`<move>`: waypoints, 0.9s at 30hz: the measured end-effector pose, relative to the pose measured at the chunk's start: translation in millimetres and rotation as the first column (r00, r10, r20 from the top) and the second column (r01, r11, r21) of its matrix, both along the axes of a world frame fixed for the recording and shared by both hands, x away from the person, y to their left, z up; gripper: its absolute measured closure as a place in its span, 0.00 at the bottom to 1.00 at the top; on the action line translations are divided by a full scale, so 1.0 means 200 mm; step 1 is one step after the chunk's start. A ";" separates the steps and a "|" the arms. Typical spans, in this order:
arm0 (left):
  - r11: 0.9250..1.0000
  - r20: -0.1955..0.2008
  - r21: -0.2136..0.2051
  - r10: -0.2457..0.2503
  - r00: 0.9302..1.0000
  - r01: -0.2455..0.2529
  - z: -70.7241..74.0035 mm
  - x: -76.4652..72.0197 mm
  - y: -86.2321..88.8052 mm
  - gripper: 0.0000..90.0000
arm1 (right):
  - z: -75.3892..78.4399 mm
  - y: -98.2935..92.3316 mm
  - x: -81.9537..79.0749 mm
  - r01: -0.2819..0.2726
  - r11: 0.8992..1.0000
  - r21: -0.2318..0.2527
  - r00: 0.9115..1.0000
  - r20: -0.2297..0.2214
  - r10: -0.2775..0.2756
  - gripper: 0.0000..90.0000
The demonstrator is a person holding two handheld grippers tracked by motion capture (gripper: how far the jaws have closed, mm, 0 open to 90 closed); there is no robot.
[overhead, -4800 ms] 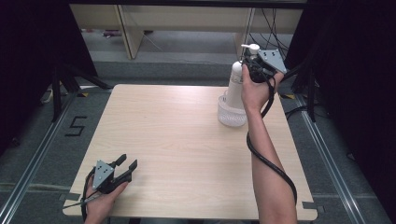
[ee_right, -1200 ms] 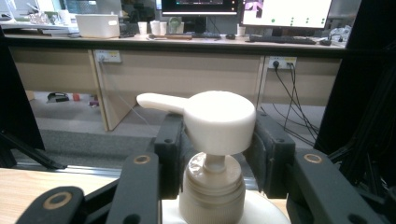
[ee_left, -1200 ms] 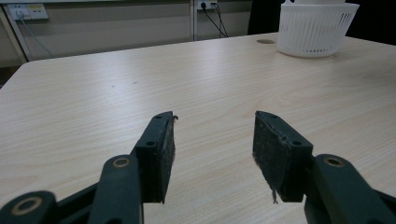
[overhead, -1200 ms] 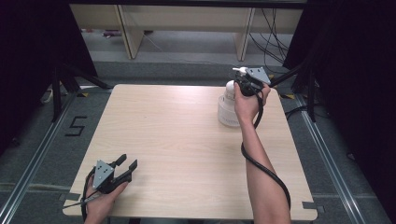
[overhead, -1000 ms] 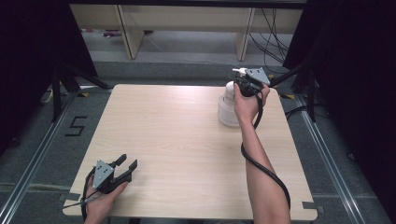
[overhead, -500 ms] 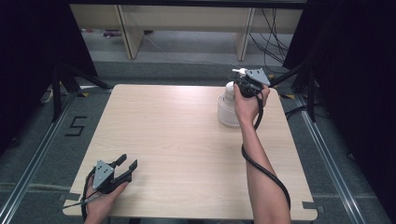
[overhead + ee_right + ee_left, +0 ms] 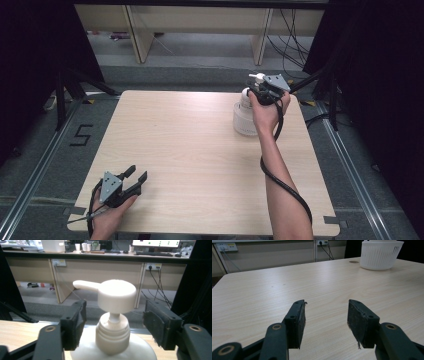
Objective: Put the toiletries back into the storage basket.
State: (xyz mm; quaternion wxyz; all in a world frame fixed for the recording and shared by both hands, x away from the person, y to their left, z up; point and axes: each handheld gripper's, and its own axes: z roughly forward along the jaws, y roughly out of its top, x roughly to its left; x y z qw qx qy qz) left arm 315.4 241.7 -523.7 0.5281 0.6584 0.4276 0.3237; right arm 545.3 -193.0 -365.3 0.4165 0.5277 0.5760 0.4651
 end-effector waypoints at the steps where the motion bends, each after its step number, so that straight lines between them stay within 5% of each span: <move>1: 1.000 -0.001 -0.001 -0.001 1.000 0.001 0.00 0.00 0.00 0.53 | 0.00 -0.01 0.00 -0.009 1.000 -0.029 1.000 0.003 0.009 0.37; 27: 1.000 -0.001 0.008 0.001 1.000 -0.001 0.00 0.00 0.00 0.53 | -0.01 -0.05 -0.24 -0.059 0.997 -0.046 0.998 -0.020 0.058 0.29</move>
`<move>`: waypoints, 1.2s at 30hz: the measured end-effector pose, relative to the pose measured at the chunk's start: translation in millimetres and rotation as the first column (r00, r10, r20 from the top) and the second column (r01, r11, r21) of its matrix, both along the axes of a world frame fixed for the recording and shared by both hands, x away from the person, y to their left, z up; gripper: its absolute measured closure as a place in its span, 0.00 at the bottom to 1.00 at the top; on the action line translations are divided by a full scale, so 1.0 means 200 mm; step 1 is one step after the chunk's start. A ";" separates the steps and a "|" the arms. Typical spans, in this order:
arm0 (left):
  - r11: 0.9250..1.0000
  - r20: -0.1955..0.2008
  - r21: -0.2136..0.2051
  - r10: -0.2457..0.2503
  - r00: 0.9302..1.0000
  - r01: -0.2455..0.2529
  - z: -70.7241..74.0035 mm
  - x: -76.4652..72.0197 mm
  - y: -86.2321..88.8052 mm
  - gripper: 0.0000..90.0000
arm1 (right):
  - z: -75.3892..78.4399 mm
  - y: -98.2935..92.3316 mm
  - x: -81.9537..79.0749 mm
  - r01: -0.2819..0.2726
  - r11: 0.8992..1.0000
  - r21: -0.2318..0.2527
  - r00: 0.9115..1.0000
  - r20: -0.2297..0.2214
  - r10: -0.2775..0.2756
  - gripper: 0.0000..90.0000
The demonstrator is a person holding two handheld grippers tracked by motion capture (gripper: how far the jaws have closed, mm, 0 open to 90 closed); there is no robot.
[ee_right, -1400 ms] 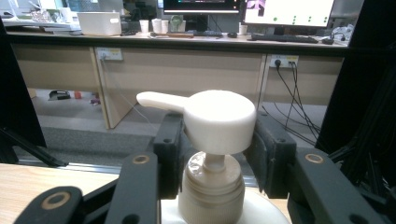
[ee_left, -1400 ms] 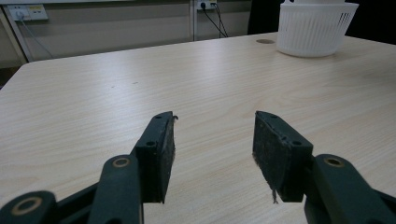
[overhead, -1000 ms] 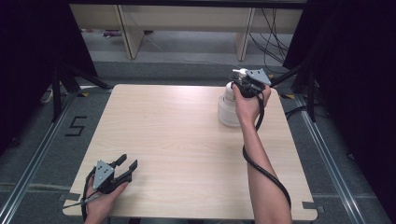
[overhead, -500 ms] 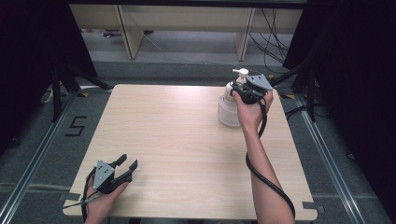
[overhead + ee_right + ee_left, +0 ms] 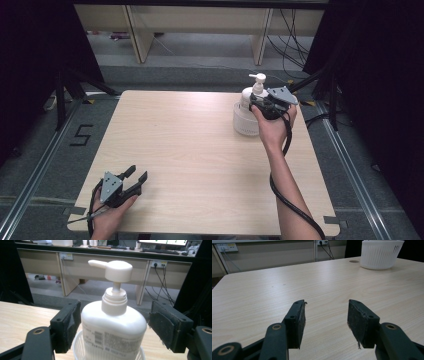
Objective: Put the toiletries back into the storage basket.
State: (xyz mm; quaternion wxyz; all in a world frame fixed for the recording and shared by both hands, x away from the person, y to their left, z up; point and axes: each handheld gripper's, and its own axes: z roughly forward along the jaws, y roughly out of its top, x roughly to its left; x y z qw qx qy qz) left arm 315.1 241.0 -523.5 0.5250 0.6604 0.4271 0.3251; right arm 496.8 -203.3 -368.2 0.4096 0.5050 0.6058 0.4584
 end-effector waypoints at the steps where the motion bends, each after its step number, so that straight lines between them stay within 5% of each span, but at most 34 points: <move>1: 1.000 0.000 0.000 0.000 1.000 0.000 0.00 0.00 0.00 0.53 | 0.00 0.00 -0.01 -0.008 1.000 -0.003 1.000 -0.004 0.008 0.29; 12: 1.000 0.001 0.000 0.001 1.000 -0.001 0.00 0.00 0.00 0.53 | -0.04 -0.04 -0.11 -0.045 0.999 -0.030 0.999 -0.004 0.045 0.29; 36: 1.000 -0.002 0.000 0.011 1.000 -0.011 0.00 0.00 -0.01 0.53 | -0.22 -0.19 -0.39 -0.089 0.996 0.009 0.993 -0.075 0.089 0.30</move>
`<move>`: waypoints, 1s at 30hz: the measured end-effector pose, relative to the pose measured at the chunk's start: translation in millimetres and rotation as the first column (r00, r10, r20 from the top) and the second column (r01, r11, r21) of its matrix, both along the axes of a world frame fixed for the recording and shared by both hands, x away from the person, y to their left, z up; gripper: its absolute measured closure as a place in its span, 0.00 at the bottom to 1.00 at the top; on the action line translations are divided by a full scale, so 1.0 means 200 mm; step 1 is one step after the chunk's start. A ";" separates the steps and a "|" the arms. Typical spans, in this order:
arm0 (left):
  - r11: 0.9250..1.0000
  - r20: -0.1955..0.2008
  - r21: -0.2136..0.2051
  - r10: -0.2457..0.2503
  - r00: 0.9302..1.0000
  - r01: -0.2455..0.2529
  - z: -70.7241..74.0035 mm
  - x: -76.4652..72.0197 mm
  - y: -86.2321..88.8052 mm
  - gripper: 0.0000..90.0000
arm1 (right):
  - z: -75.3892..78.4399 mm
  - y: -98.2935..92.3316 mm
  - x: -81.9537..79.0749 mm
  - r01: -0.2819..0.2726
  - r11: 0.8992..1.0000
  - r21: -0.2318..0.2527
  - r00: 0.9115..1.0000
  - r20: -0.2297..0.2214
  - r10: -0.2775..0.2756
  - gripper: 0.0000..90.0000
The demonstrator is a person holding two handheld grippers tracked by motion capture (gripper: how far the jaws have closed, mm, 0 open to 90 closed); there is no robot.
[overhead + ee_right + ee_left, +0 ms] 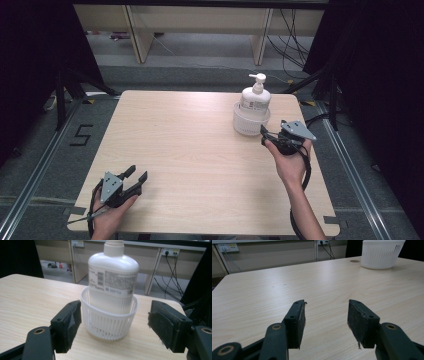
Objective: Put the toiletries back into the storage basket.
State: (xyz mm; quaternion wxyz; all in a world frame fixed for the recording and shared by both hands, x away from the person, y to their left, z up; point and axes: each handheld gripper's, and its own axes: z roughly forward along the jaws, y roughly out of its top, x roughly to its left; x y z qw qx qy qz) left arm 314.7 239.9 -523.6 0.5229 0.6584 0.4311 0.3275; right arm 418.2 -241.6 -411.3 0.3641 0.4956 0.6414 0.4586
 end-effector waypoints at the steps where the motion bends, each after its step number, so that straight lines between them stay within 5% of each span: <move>1: 1.000 0.005 0.005 -0.005 1.000 0.005 0.00 0.00 0.00 0.53 | -0.01 -0.02 0.00 -0.004 1.000 -0.023 1.000 0.015 0.005 0.30; 16: 1.000 0.007 -0.004 -0.002 1.000 0.002 0.00 0.00 0.00 0.53 | -0.19 -0.11 -0.15 -0.026 1.000 -0.005 0.999 -0.045 0.026 0.31; 18: 1.000 0.007 -0.005 -0.001 1.000 0.001 0.00 0.00 0.00 0.53 | -0.23 -0.11 -0.17 -0.023 0.999 0.026 0.998 -0.051 0.024 0.31; 19: 1.000 0.006 -0.004 -0.001 1.000 0.001 0.00 0.00 0.00 0.53 | -0.24 -0.12 -0.18 -0.020 1.000 -0.003 0.998 -0.056 0.020 0.31; 24: 1.000 0.008 -0.003 -0.001 1.000 0.001 0.00 0.00 0.00 0.53 | -0.33 -0.12 -0.23 -0.024 0.999 0.033 0.995 -0.099 0.028 0.32; 27: 1.000 0.007 -0.004 0.000 1.000 0.000 0.00 0.00 0.00 0.53 | -0.38 -0.13 -0.24 -0.037 0.999 0.014 0.994 -0.098 0.038 0.32; 29: 1.000 0.008 -0.003 0.000 1.000 0.000 0.00 0.00 0.00 0.53 | -0.40 -0.13 -0.26 -0.032 0.998 0.051 0.994 -0.106 0.037 0.32; 30: 1.000 0.009 -0.001 -0.002 1.000 0.002 0.00 0.00 0.00 0.53 | -0.42 -0.14 -0.26 -0.036 0.999 0.019 0.995 -0.096 0.037 0.32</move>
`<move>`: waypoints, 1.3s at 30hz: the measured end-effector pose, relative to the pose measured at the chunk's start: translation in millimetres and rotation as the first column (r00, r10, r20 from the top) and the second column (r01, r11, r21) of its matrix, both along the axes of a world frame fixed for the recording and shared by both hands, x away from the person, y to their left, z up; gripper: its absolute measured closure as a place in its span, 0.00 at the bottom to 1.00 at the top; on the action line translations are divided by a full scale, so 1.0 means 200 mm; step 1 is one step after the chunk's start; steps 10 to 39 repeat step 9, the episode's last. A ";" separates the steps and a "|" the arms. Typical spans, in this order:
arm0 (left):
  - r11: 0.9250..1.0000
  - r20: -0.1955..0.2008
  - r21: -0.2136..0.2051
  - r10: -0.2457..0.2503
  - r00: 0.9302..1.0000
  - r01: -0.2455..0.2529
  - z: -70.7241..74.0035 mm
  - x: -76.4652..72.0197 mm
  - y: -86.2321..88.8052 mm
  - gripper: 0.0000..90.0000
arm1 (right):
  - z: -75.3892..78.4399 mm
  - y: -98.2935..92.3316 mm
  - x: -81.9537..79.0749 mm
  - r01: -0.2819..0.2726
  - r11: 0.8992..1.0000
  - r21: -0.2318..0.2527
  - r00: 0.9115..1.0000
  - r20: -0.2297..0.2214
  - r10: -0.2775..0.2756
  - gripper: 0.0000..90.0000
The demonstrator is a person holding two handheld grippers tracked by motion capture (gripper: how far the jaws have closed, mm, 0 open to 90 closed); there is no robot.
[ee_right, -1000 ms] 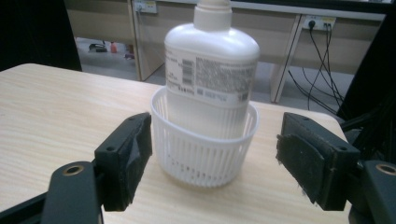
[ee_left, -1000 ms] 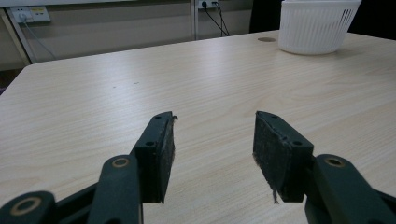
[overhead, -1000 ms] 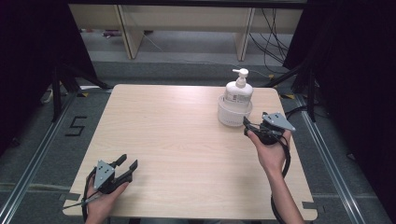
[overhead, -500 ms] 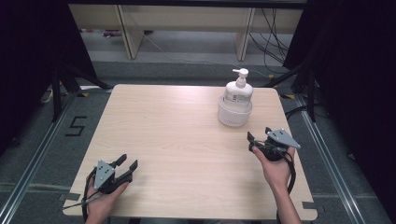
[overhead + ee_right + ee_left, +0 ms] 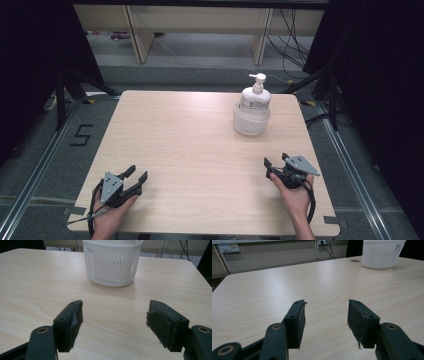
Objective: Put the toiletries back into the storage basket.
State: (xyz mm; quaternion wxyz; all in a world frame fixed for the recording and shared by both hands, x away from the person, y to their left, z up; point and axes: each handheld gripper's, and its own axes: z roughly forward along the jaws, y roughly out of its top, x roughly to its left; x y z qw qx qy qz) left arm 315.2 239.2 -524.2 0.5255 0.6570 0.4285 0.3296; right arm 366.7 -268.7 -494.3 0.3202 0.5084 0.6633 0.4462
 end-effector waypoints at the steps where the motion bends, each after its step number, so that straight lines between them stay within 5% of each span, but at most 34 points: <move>1: 1.000 0.000 0.000 0.000 1.000 0.000 0.00 0.00 0.00 0.53 | -0.01 0.00 -0.01 0.002 1.000 0.002 1.000 -0.007 -0.002 0.32; 5: 1.000 -0.002 -0.005 0.001 1.000 -0.001 0.00 0.00 0.00 0.53 | -0.02 0.01 -0.03 0.010 0.999 0.036 1.000 -0.025 -0.009 0.33; 6: 1.000 -0.003 -0.005 0.000 1.000 0.000 0.00 0.00 0.00 0.53 | -0.03 -0.01 -0.02 -0.002 1.000 -0.010 1.000 0.010 0.002 0.33; 9: 1.000 -0.003 -0.004 -0.001 1.000 0.001 0.00 0.00 0.00 0.53 | -0.02 0.00 -0.03 -0.004 1.000 0.018 1.000 -0.024 0.005 0.33; 39: 1.000 -0.003 -0.004 -0.001 1.000 0.001 0.00 0.00 0.00 0.53 | -0.02 0.00 -0.03 -0.004 1.000 0.018 1.000 -0.024 0.005 0.33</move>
